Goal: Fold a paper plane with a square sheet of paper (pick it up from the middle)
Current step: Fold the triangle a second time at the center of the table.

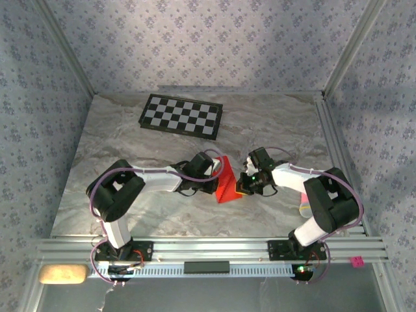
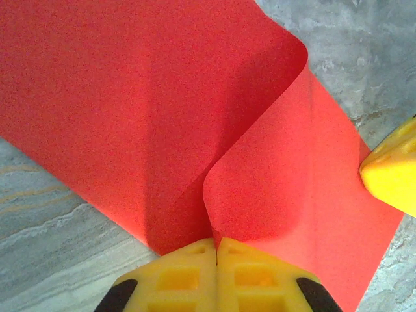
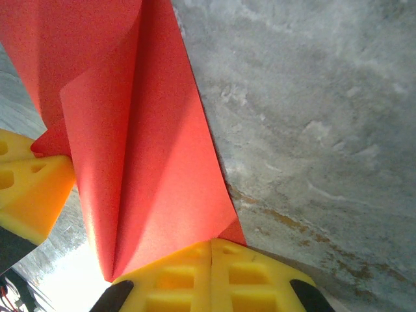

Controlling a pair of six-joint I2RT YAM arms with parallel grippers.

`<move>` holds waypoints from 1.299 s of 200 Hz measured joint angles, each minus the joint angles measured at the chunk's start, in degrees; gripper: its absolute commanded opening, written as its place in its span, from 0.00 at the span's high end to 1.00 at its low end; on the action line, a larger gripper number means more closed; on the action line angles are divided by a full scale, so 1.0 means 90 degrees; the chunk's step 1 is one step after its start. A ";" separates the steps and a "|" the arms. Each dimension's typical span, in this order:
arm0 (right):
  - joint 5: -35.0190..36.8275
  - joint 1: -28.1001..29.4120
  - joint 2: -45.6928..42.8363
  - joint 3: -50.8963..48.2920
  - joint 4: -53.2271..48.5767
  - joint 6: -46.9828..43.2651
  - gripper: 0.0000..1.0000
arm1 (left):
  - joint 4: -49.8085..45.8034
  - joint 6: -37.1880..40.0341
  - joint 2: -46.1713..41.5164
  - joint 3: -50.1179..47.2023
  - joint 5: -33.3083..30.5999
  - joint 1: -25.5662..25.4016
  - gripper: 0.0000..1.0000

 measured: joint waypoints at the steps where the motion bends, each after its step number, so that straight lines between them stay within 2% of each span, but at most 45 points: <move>1: 0.0000 0.0002 0.0000 0.0000 0.0000 0.0000 0.96 | 0.0000 0.0000 0.0000 0.0000 0.0000 0.0000 0.98; 85: 0.0005 0.0010 -0.0087 0.0005 0.0000 -0.0012 0.90 | 0.0248 0.0002 0.0102 0.0002 0.0027 0.0000 0.99; 138: -0.0318 -0.0036 -0.0809 -0.0228 0.0656 0.0435 0.95 | 0.0282 0.0002 0.0109 0.0000 0.0027 0.0000 0.99; 204: -0.0634 0.0078 -0.0733 -0.0287 0.1345 0.1025 0.99 | 0.0289 0.0002 0.0117 0.0000 0.0027 0.0000 0.99; 260: -0.0746 0.0325 -0.0172 -0.0272 0.1863 0.1353 1.00 | 0.0289 0.0002 0.0117 0.0000 0.0027 0.0000 0.99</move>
